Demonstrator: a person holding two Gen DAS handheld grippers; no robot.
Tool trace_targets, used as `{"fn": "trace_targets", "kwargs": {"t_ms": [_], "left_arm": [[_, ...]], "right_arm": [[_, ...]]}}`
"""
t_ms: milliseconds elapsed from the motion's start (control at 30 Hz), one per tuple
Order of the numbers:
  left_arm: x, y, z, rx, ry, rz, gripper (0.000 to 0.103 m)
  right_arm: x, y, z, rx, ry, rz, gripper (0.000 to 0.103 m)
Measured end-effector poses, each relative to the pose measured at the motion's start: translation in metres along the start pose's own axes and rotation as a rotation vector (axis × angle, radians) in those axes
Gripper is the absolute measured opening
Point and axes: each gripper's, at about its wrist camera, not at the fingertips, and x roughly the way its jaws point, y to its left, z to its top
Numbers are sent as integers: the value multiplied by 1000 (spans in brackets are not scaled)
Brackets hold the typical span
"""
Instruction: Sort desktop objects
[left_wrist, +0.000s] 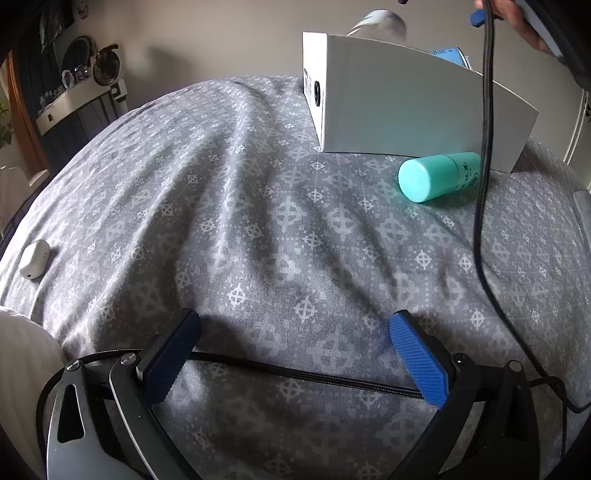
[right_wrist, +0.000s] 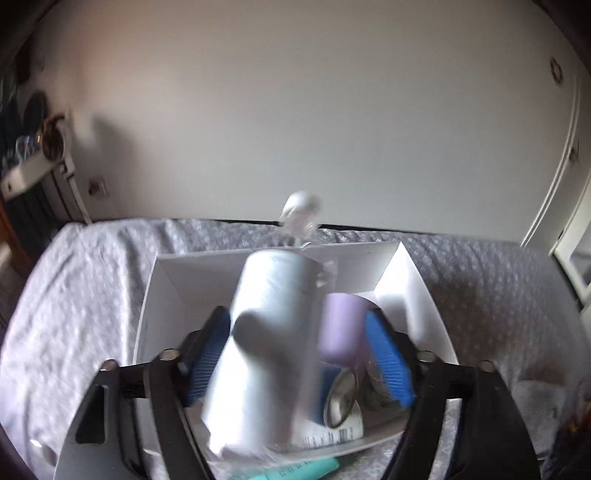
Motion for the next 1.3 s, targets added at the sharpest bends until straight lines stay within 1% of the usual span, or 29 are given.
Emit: {"fn": "trace_targets", "kwargs": {"t_ms": [67,100,133,200,233,333,367,467,500,533,600,700,733,833,867,933,1300], "left_arm": [[0,0,0,0,1,0,103],[0,0,0,0,1,1,103],[0,0,0,2,1,2,103],[0,-2,-1,5,1,8,103],[0,-2,-1,8,1,11,103],[-1,-3,-1,8,0,11,103],[-1,-3,-1,8,0,12,103],[-2,-4,-3,6,-3,6,103],[-3,-4,-3,7,-4,3,103],[-4,-3,-3,7,-4,0,103],[-6,-4,-5,14,-6,-1,103],[-13,-9,-13,23,-9,12,103],[-16,-10,-15,23,-11,22,103],[-25,-15,-23,13,-27,59,103],[-27,-17,-26,8,-29,72,103],[-30,-18,-31,-15,-37,79,103],[-25,-16,-30,-15,-29,76,103]], "right_arm": [[-16,-8,-22,5,-10,1,88],[-26,-15,-37,18,-8,-7,93],[-35,-23,-55,36,-1,-22,101],[-51,-40,-103,67,30,-58,103],[-56,-49,-122,83,58,-76,103],[-54,-69,-196,147,214,-107,103],[-51,-75,-216,168,258,-121,103],[-44,-91,-275,276,383,-181,103],[-45,-94,-291,315,383,-187,103],[-55,-93,-298,318,310,-199,103],[-64,-85,-307,277,280,-222,103],[-80,-78,-322,286,183,-211,103],[-84,-76,-327,279,167,-199,103],[-85,-72,-326,256,167,-145,103],[-85,-73,-325,255,164,-139,103],[-82,-75,-326,259,161,-136,103],[-81,-63,-322,247,160,-146,103]]}}
